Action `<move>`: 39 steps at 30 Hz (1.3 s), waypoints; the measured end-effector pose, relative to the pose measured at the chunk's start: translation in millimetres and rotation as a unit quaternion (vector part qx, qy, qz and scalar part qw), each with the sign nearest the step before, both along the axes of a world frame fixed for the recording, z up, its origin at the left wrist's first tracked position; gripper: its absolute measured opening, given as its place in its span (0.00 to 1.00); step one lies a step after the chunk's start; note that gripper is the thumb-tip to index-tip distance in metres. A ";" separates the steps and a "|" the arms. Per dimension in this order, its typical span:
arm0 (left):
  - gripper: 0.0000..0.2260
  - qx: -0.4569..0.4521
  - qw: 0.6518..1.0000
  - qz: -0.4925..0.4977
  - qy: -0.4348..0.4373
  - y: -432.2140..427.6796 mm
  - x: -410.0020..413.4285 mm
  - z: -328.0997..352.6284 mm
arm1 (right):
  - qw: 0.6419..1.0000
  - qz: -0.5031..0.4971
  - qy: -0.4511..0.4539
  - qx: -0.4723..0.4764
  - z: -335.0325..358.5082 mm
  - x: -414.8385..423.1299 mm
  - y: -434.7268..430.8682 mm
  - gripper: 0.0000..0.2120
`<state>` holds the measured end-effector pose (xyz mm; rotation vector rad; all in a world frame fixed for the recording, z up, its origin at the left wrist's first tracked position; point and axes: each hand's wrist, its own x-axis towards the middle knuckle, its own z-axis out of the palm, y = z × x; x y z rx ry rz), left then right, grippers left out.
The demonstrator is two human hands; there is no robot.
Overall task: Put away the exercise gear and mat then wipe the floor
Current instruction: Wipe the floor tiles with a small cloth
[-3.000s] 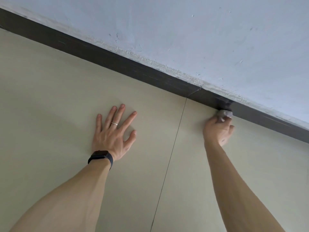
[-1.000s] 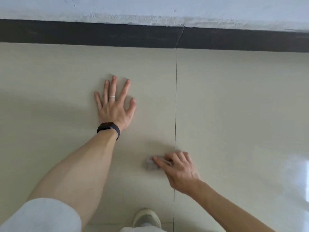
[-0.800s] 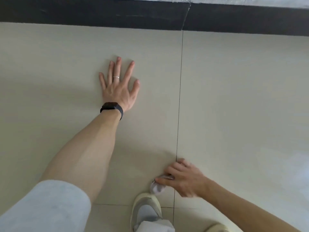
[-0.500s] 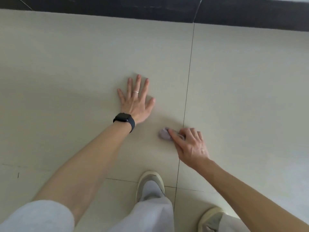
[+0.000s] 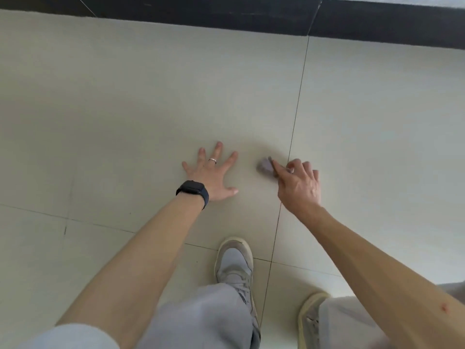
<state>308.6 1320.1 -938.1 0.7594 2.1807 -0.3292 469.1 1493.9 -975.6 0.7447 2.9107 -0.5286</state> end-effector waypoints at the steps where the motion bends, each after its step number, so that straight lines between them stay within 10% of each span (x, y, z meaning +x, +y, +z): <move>1: 0.41 -0.004 0.999 0.033 -0.006 2.1 4.3 1.3 | 1.000 -0.009 -0.002 -0.007 0.7 0.3 -8.1 0.27; 11: 0.45 -0.044 0.997 0.065 -0.022 6.6 7.4 1.5 | 0.974 0.208 0.042 -0.078 -5.6 66.2 -81.2 0.20; 21: 0.42 -0.058 0.995 0.040 -0.065 12.0 -18.4 20.0 | 0.994 -0.088 0.012 -0.058 4.0 -39.2 -72.8 0.21; 31: 0.37 0.100 0.992 0.066 -0.031 -20.8 5.7 -22.0 | 0.917 0.380 0.082 -0.087 -15.4 88.3 -175.7 0.22; 36: 0.30 0.136 0.990 -0.003 0.028 -38.6 1.0 -30.1 | 0.993 0.049 0.112 -0.004 -21.4 15.4 -123.6 0.20; 39: 0.24 0.165 0.985 -0.039 0.035 -50.7 -21.0 -24.8 | 0.978 -0.205 0.042 0.013 -12.9 -19.3 -97.9 0.19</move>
